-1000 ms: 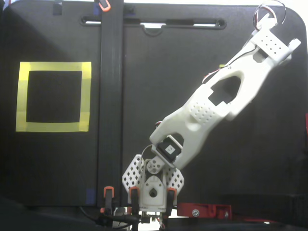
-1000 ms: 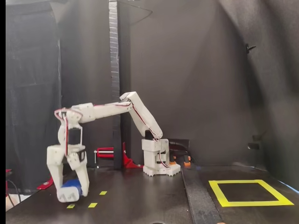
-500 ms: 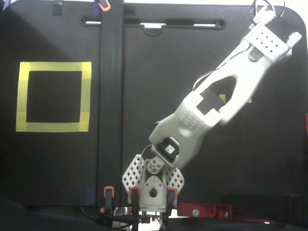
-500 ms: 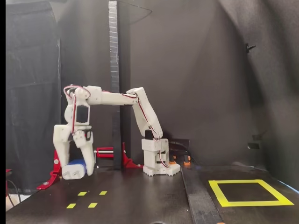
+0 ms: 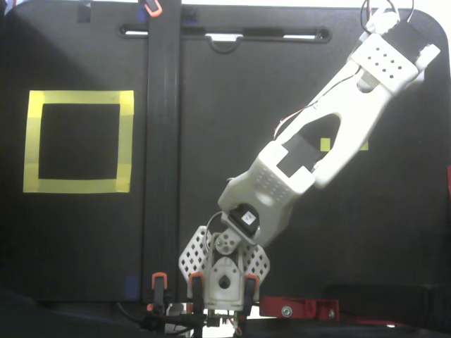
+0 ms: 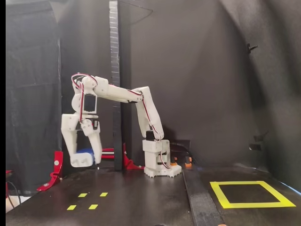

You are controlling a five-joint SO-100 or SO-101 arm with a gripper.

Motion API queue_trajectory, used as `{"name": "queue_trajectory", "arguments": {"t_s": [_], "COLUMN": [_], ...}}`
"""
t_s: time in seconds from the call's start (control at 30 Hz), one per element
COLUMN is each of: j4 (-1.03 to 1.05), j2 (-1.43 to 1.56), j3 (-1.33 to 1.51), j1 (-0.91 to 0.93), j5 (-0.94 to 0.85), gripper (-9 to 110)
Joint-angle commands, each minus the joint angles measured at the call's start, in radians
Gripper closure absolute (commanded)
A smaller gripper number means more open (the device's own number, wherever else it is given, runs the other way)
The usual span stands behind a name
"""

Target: Grasp the block and place it in the designated area.

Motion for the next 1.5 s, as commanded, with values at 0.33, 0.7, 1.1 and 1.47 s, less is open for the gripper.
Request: {"name": "queue_trajectory", "arguments": {"t_s": [0.33, 0.7, 1.1, 1.47], "j4": [0.014, 0.026, 0.041, 0.058], "j2": [0.069, 0.077, 0.077, 0.077], "j3": [-0.032, -0.003, 0.014, 0.017], "j1": [-0.106, -0.36, -0.664, -0.914], "j5": [0.155, 0.457, 0.764, 0.986], "gripper": [83, 83, 83, 83]}}
